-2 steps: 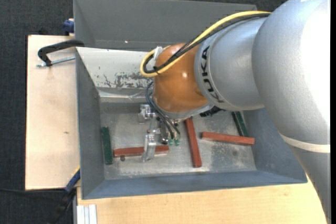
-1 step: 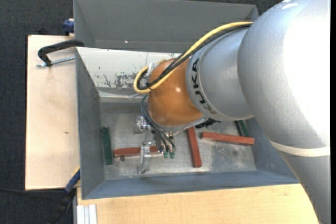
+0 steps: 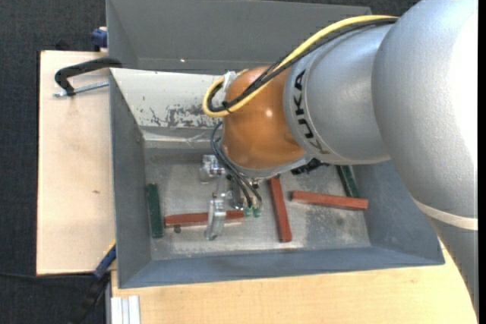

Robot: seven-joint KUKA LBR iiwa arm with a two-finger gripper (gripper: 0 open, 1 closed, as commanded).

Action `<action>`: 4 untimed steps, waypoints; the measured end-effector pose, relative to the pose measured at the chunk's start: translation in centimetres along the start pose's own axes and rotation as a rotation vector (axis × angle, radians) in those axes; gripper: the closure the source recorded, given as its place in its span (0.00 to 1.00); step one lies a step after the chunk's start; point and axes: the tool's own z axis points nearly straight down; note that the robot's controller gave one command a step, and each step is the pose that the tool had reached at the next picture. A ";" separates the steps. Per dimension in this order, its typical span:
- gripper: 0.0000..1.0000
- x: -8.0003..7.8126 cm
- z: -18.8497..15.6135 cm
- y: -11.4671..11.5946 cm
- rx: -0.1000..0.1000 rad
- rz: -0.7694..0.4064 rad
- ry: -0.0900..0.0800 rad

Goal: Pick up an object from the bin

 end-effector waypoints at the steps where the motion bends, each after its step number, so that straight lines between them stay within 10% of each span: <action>1: 0.00 0.5 4.1 0.6 0.004 -0.017 0.013; 2: 0.00 1.2 3.8 -0.2 0.003 0.109 0.009; 3: 1.00 0.4 4.0 0.7 0.001 -0.017 0.005; 4: 1.00 0.4 4.0 0.7 0.001 -0.017 0.005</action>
Offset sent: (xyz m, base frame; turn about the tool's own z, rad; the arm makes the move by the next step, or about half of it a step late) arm -0.0146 -0.0045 -0.0390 0.1512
